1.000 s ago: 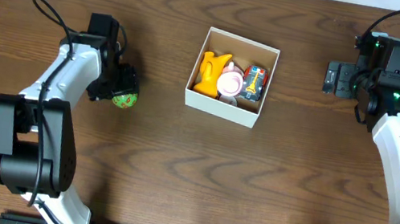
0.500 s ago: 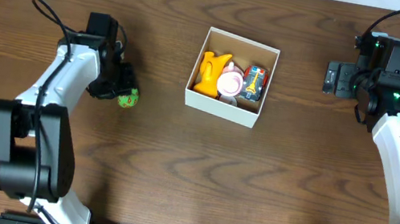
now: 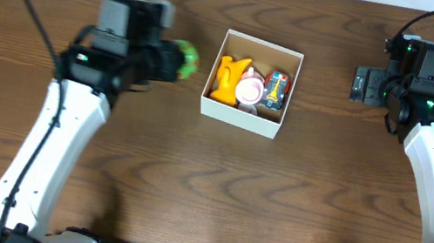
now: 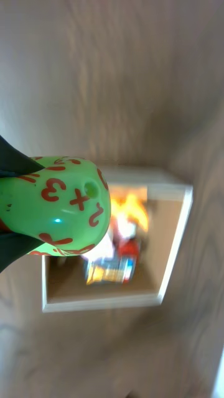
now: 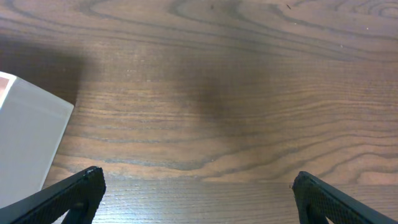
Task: Pack container
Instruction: 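Lift the green ball and carry it over the box with the left gripper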
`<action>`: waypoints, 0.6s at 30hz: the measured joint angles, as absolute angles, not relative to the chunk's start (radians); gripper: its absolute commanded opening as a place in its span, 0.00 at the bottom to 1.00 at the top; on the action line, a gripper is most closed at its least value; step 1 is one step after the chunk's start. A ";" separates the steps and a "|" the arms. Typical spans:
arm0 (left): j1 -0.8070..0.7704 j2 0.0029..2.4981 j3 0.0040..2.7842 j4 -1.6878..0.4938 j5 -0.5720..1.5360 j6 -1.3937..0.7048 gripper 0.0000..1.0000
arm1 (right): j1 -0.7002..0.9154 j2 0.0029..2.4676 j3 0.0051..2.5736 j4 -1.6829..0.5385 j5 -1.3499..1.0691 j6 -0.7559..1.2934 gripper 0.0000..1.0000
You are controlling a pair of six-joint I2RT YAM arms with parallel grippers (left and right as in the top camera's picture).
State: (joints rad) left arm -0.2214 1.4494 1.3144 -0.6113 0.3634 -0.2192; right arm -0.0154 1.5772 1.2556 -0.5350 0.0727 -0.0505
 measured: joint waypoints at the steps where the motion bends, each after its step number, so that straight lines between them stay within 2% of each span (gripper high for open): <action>1: -0.256 1.449 1.314 -0.595 0.364 -0.208 0.06 | -0.015 1.577 1.256 -0.535 0.073 -0.051 0.99; 9: -0.466 1.497 1.314 -0.545 0.242 -0.154 0.06 | -0.015 1.577 1.256 -0.535 0.072 -0.051 0.99; 18: -0.531 1.644 1.314 -0.483 0.124 -0.119 0.06 | -0.015 1.577 1.256 -0.535 0.072 -0.051 0.99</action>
State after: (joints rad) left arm -0.5312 1.6444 1.3140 -0.4831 0.1238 -0.1188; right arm -0.0154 1.5772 1.2556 -0.5350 0.0723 -0.0505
